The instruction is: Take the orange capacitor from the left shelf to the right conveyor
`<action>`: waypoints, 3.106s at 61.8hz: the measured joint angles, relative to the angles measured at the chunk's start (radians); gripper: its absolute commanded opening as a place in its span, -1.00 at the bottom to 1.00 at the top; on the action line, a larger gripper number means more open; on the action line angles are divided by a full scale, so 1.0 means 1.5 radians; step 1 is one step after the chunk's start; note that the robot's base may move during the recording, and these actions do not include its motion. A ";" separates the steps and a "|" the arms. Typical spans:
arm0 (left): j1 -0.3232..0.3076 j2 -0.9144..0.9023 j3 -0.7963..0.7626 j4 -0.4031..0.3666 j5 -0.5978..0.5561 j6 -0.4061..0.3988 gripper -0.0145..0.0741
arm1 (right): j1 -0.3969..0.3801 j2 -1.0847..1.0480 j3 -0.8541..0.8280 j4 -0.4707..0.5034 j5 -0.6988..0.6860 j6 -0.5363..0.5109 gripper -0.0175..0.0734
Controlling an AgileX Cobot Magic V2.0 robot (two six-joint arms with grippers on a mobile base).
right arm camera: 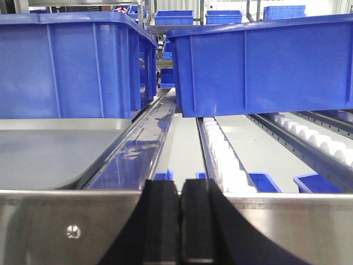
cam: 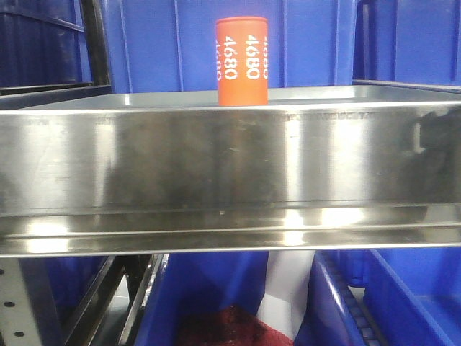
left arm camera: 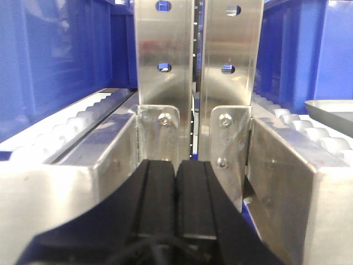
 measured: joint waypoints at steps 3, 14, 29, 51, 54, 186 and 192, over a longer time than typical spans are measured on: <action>0.000 0.000 0.000 0.000 0.000 0.000 -0.91 | 0.000 0.000 0.000 0.000 0.000 0.000 -0.49; 0.000 0.000 0.000 0.000 0.000 0.000 -0.91 | 0.000 0.000 0.000 0.000 0.000 0.000 -0.49; 0.000 0.000 0.000 0.000 0.000 0.000 -0.91 | 0.000 0.000 0.000 0.000 0.000 0.000 -0.49; 0.000 0.000 0.000 0.000 0.000 0.000 -0.91 | 0.000 0.000 -0.009 0.031 -0.067 0.077 -0.49; 0.000 0.000 0.000 0.000 0.000 0.000 -0.91 | 0.000 0.003 -0.031 0.034 -0.051 0.106 -0.49; 0.000 0.000 0.000 0.000 0.000 0.000 -0.91 | 0.394 0.938 -0.616 0.000 0.062 0.044 0.69; 0.000 0.000 0.000 0.000 0.000 0.000 -0.91 | 0.397 0.951 -0.616 0.000 0.038 0.044 0.55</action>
